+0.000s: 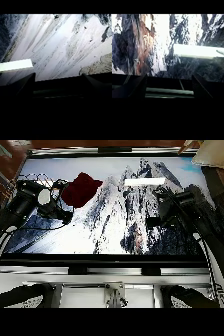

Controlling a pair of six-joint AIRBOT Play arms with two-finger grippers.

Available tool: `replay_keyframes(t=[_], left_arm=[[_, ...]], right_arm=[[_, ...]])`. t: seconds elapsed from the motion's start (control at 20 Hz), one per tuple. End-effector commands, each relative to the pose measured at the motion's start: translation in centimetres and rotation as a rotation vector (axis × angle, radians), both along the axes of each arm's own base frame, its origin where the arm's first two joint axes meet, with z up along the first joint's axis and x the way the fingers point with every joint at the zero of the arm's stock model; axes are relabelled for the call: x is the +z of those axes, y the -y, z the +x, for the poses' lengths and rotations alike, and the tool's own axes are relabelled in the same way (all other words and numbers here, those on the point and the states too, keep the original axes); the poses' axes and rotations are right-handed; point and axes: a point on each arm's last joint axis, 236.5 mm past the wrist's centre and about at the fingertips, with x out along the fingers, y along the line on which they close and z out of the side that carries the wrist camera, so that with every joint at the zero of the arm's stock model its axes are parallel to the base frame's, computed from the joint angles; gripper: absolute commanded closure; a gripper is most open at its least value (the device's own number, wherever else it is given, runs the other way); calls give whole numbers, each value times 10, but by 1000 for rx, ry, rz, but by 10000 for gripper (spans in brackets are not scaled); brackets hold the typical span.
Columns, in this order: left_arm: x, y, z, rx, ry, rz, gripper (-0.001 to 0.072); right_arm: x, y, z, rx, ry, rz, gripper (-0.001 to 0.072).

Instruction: Fold the shirts.

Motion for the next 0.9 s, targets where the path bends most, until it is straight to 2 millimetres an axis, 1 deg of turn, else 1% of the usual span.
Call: replay_keyframes(t=[0.0, 0.75, 0.8, 0.85], left_arm=[[0, 0, 0, 0, 0, 0, 39], [0, 0, 0, 0, 0, 0, 39], [0, 1, 4, -2, 14, -6, 39], [1, 6, 13, -9, 51, -21, 39]], right_arm=[[0, 0, 0, 1, 1, 1, 46], [0, 1, -2, 2, -7, -7, 46], [0, 2, -1, 3, -4, -12, 46], [0, 3, -1, 3, -3, -13, 46]])
